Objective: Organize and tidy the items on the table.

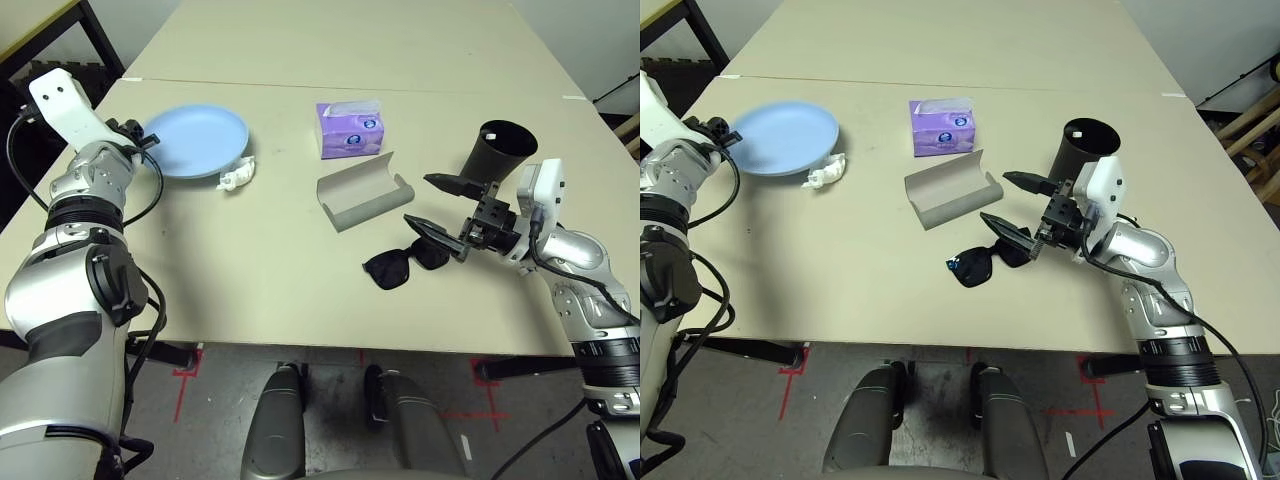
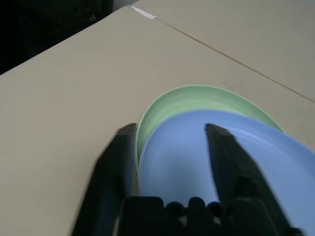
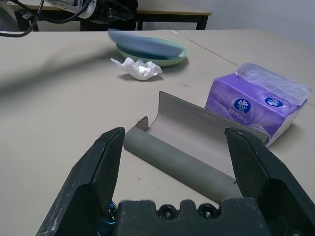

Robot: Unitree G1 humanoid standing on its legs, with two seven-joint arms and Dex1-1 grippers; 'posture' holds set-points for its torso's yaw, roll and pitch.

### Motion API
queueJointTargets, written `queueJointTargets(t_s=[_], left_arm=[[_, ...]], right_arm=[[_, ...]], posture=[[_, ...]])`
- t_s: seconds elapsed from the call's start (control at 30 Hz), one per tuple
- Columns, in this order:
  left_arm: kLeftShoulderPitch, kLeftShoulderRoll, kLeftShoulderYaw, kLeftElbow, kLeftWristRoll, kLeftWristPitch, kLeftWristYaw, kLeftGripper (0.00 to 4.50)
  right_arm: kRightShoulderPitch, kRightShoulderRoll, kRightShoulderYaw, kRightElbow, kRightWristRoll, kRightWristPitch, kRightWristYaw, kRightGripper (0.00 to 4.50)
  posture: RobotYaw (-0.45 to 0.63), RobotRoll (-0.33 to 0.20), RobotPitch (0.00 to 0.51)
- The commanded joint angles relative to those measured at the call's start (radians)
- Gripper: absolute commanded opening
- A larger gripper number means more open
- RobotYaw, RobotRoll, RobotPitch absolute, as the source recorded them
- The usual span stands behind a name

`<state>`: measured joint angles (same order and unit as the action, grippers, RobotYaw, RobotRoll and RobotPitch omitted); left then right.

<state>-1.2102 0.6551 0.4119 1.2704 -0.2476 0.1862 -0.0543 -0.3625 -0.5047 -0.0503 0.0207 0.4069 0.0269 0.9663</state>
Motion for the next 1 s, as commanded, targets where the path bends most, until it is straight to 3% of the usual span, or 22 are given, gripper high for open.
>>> queueJointTargets(t_s=[0.03,0.07,0.37,0.73,1.0], left_arm=[[-0.003,0.000,0.001,0.012,0.010,-0.008,0.002,4.23],[-0.003,0.000,0.001,0.011,0.009,-0.008,0.001,4.46],[0.001,-0.010,-0.020,-0.020,0.010,0.011,-0.090,4.46],[0.120,-0.007,-0.187,-0.211,0.047,0.074,-0.575,4.46],[0.217,-0.011,-0.276,-0.370,0.062,0.103,-0.754,4.46]], right_arm=[[0.014,-0.004,-0.007,-0.004,0.006,-0.004,0.008,4.50],[0.014,-0.004,-0.007,-0.002,0.005,-0.005,0.009,4.50],[0.011,-0.001,-0.007,0.012,0.003,-0.018,0.012,4.50],[0.007,-0.003,-0.014,0.031,0.005,-0.029,0.011,4.50],[0.008,-0.004,-0.011,0.021,0.005,-0.024,0.008,4.50]], posture=[[0.13,0.000,0.187],[0.13,0.000,0.187],[0.13,0.000,0.185],[0.13,0.000,0.183],[0.13,0.000,0.179]])
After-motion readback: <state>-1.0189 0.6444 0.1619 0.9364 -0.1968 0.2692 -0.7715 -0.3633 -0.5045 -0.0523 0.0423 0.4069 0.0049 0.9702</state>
